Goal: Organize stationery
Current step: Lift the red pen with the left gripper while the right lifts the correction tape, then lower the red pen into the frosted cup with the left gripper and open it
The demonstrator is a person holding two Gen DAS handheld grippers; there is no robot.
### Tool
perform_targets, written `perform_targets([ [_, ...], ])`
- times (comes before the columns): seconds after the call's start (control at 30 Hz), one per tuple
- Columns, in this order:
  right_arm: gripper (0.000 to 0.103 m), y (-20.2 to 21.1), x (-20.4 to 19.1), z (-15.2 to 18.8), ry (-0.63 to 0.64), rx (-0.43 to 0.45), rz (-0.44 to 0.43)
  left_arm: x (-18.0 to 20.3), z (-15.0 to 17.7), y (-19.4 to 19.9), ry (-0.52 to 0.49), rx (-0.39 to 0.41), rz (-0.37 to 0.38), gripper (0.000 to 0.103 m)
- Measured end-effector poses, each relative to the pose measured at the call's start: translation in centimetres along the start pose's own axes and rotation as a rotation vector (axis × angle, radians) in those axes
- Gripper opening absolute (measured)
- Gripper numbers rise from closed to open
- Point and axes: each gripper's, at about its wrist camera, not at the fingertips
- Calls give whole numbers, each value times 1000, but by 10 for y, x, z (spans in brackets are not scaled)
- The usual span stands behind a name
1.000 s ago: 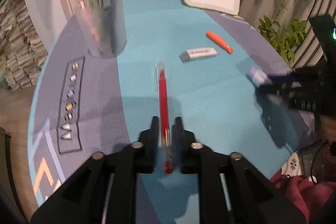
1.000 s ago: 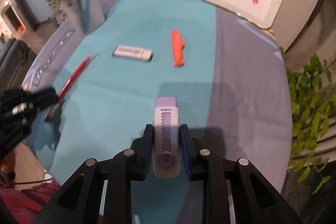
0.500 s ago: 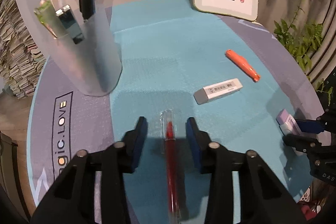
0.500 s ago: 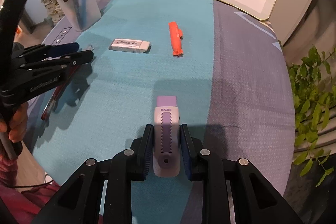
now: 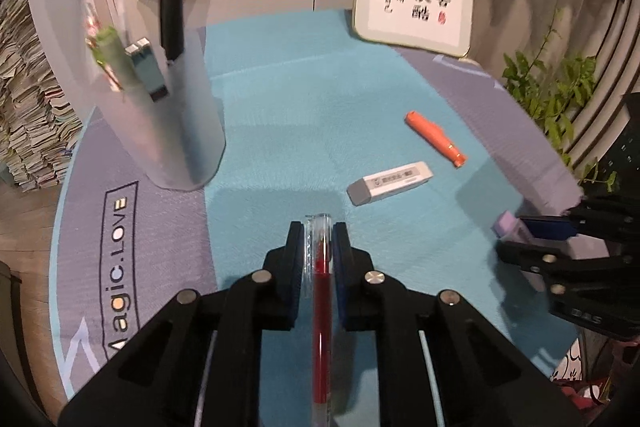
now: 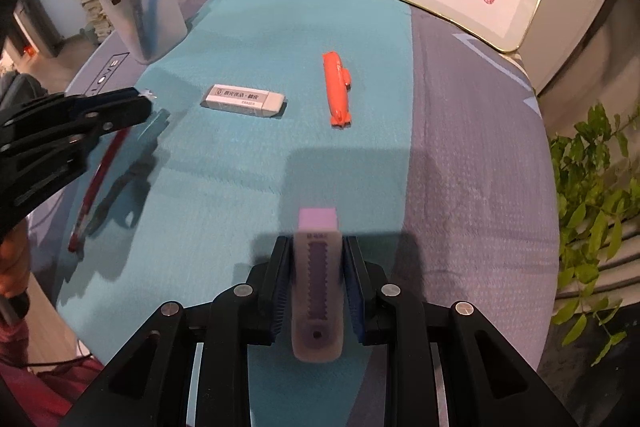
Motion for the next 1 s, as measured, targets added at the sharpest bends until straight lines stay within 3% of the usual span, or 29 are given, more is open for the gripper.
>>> perform_targets([
  [0.2, 25, 6, -4, -4, 9, 28, 20, -1, -2, 33, 6, 78, 3, 12],
  [0.63, 25, 53, -14, -12, -11, 170, -26, -16, -4, 102, 57, 263, 3, 12],
  [1.0, 25, 94, -49, -51, 40, 303, -51, -34, -20, 133, 65, 363, -42, 12],
])
Point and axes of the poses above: each gripper's, at about its wrist camera, not at the fingertips, and y roughly against the way its jaws point, x to its right, z to its underside, and after that the axes turned 5 degrees about z, right-handed
